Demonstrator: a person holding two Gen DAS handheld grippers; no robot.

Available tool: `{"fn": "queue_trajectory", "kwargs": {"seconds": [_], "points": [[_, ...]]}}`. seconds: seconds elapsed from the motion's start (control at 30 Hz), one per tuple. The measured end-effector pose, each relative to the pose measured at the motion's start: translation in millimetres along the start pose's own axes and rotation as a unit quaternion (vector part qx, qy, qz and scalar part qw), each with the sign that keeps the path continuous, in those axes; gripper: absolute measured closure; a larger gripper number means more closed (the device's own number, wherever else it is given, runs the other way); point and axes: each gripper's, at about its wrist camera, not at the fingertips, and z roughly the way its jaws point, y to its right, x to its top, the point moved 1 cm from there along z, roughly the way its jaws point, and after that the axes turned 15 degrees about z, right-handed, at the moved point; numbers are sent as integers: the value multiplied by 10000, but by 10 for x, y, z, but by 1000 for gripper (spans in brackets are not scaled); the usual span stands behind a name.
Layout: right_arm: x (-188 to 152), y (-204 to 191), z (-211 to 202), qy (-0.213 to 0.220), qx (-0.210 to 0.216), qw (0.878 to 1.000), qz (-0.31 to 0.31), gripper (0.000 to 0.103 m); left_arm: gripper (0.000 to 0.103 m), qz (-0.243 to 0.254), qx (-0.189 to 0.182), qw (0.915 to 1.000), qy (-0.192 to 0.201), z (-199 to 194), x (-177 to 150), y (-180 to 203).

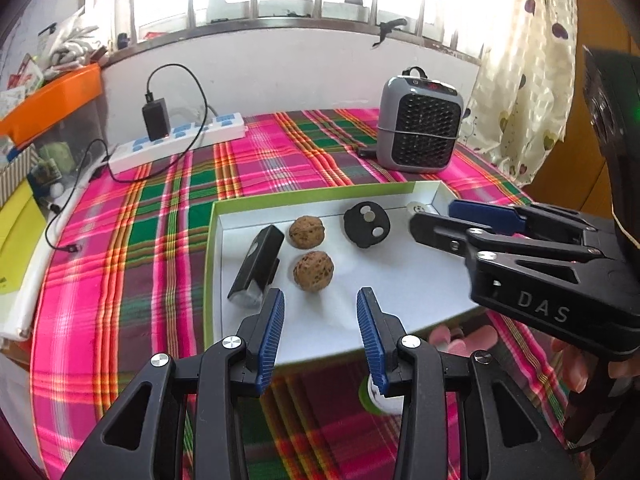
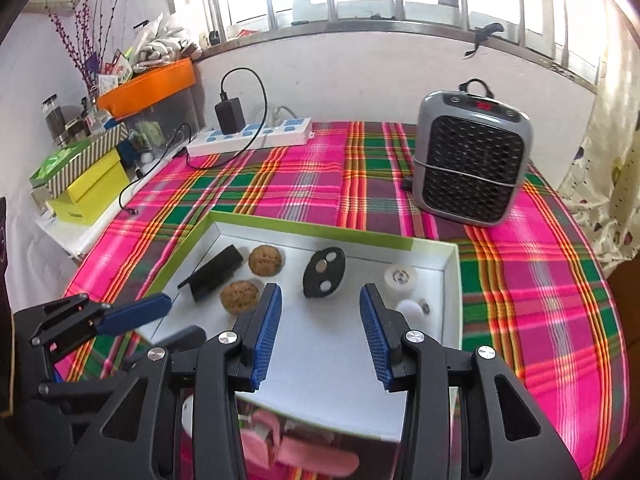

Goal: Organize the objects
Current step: 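Withdraw both tools toward the white-lidded green container and pink clip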

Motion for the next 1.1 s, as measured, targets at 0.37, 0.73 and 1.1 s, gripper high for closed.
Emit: {"fn": "queue_trajectory", "kwargs": {"seconds": [0.37, 0.73, 1.1], "points": [[-246, 93, -242, 135, -79, 9999, 65, 60, 67, -126, -113, 9998, 70, -143, -188, 31], [-539, 242, -428, 225, -168, 9996, 78, 60, 67, -42, -429, 9990, 64, -193, -340, 186], [-757, 450, -419, 54, -179, 9997, 152, 56, 67, 44, -530, 9986, -45, -129, -359, 301]]}}
